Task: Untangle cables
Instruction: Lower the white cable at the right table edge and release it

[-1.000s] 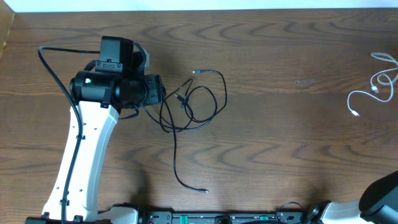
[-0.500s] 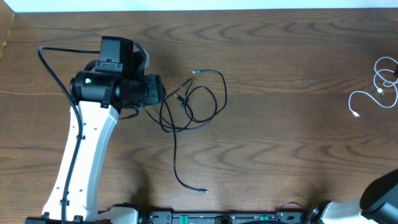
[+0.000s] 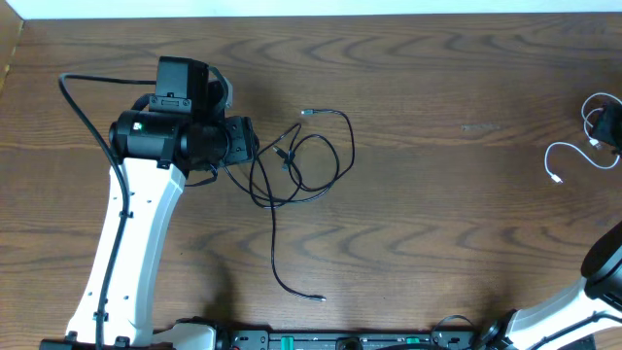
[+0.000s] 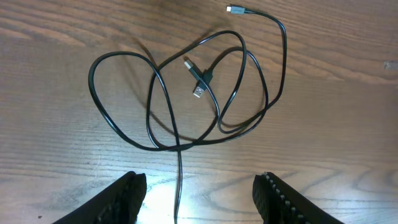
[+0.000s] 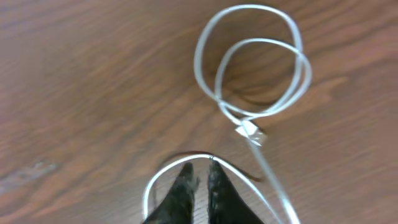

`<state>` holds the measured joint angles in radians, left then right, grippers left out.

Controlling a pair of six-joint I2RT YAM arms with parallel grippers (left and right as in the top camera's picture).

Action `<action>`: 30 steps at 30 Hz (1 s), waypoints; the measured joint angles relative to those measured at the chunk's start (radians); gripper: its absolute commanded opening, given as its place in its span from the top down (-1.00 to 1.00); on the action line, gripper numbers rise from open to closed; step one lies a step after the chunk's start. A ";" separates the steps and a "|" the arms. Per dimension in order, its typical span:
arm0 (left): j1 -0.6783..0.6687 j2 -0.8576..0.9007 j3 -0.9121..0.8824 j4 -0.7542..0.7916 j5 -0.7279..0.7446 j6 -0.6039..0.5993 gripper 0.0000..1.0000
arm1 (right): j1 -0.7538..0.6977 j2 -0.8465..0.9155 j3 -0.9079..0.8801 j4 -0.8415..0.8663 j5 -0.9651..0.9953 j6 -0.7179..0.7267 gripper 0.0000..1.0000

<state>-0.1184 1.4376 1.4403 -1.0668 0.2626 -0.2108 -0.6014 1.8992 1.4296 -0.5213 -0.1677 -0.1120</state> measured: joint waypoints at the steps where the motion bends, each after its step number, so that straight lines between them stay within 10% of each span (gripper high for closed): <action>1: 0.000 0.000 0.000 0.000 0.000 -0.002 -0.21 | -0.005 0.000 0.000 0.002 0.012 0.000 0.86; 3: 0.000 0.000 0.000 0.000 0.000 -0.003 -0.21 | -0.015 0.000 0.000 0.005 0.030 0.002 0.49; 20: 0.000 0.000 0.000 0.000 0.000 -0.003 -0.21 | -0.076 0.000 -0.058 0.061 0.050 0.003 0.45; 30: 0.000 0.000 0.000 0.000 0.000 -0.003 -0.21 | -0.076 0.000 -0.122 0.099 0.011 0.007 0.98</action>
<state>-0.1184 1.4376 1.4403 -1.0668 0.2626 -0.2134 -0.6773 1.8992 1.3079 -0.4221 -0.1570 -0.1047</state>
